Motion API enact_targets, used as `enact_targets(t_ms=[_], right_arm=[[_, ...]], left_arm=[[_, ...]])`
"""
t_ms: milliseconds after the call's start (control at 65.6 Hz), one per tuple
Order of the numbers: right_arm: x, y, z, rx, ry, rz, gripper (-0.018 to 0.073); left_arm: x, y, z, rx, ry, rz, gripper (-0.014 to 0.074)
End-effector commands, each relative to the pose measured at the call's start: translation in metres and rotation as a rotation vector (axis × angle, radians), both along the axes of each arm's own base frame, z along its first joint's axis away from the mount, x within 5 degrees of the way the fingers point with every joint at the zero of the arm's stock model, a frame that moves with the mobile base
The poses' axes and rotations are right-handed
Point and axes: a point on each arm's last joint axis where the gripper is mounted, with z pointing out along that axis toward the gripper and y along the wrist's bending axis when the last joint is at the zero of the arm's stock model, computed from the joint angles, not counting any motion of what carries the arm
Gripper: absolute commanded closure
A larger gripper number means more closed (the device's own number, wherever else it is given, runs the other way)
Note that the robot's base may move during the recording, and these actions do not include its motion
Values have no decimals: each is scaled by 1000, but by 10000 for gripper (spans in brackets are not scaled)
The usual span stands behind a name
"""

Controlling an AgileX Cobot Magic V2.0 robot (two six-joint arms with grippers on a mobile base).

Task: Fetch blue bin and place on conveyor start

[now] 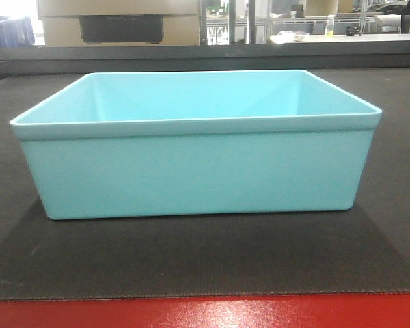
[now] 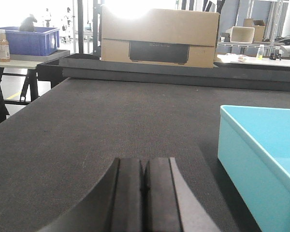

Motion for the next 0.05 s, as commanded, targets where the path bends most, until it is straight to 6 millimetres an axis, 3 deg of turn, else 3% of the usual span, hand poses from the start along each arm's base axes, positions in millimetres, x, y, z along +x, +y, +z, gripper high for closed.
enact_targets(t_ms=[0, 31], right_arm=[[0, 0, 2, -4, -28, -6, 721], [0, 0, 2, -4, -28, -6, 721]], left_arm=[[-1, 0, 3, -2, -26, 1, 707], [-1, 0, 3, -2, -26, 1, 707]])
